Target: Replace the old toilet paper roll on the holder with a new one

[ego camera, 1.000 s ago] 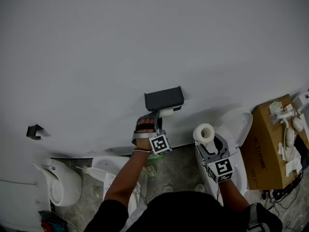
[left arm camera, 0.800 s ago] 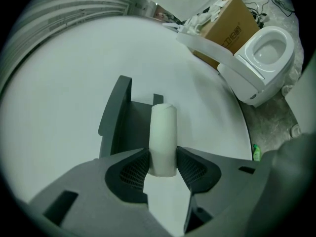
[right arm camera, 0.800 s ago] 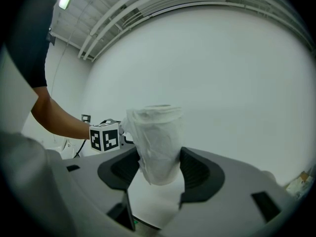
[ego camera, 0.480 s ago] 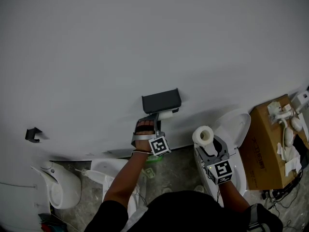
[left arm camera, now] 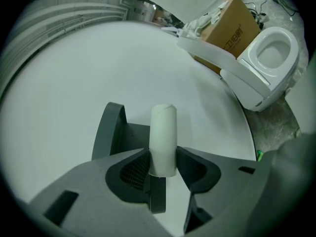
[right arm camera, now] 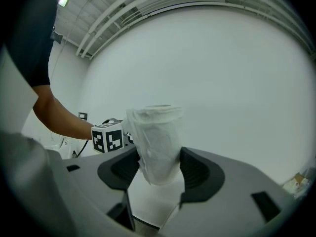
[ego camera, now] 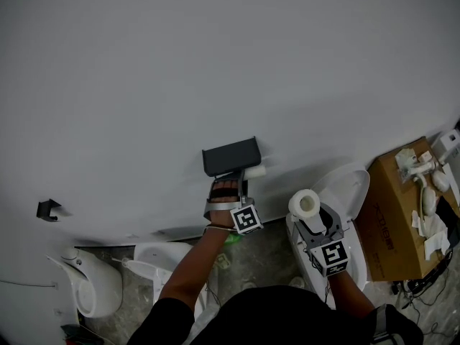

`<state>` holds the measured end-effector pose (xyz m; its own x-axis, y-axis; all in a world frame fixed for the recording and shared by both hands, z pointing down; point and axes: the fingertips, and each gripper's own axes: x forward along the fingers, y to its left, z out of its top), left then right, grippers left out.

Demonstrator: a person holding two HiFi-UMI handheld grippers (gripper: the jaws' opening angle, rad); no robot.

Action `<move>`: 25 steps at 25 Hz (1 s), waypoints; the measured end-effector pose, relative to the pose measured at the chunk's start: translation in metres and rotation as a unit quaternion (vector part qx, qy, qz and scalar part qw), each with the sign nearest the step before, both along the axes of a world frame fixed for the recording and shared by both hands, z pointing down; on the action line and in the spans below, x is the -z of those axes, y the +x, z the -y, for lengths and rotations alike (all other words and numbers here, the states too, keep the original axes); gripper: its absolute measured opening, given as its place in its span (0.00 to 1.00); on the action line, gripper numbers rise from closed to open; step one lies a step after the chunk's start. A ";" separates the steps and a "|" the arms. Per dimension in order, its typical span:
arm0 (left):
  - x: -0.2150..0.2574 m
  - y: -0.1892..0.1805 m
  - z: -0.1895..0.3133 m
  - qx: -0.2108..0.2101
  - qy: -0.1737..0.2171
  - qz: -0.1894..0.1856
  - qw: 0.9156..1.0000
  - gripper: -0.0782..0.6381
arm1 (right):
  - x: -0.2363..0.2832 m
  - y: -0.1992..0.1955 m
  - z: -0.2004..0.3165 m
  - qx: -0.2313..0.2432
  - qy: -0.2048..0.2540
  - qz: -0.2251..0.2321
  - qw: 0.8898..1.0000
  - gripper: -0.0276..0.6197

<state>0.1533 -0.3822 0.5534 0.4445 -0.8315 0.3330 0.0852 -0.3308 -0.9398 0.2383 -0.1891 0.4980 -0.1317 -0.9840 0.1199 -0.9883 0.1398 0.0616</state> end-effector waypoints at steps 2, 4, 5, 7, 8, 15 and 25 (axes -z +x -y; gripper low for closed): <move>0.000 0.014 -0.002 -0.007 0.002 -0.010 1.000 0.35 | -0.001 0.010 -0.002 -0.006 -0.001 0.001 1.000 0.43; -0.001 0.024 -0.007 -0.013 -0.005 -0.002 1.000 0.35 | -0.003 0.018 -0.004 -0.011 -0.002 0.002 1.000 0.43; -0.001 0.030 -0.009 -0.018 -0.006 -0.002 1.000 0.35 | -0.003 0.022 -0.006 -0.013 -0.002 0.003 1.000 0.43; 0.001 0.042 -0.013 -0.030 -0.005 -0.003 1.000 0.35 | -0.004 0.028 -0.008 -0.017 -0.003 0.006 1.000 0.43; 0.001 0.048 -0.014 -0.035 -0.001 -0.009 0.999 0.35 | -0.005 0.031 -0.009 -0.018 -0.004 0.008 1.000 0.43; 0.012 0.083 -0.032 -0.070 -0.034 -0.079 0.994 0.35 | -0.009 0.043 -0.014 -0.024 -0.010 0.008 1.000 0.43; 0.068 0.086 -0.083 -0.124 -0.136 -0.288 0.940 0.35 | -0.007 0.048 -0.013 -0.031 -0.009 0.003 0.999 0.43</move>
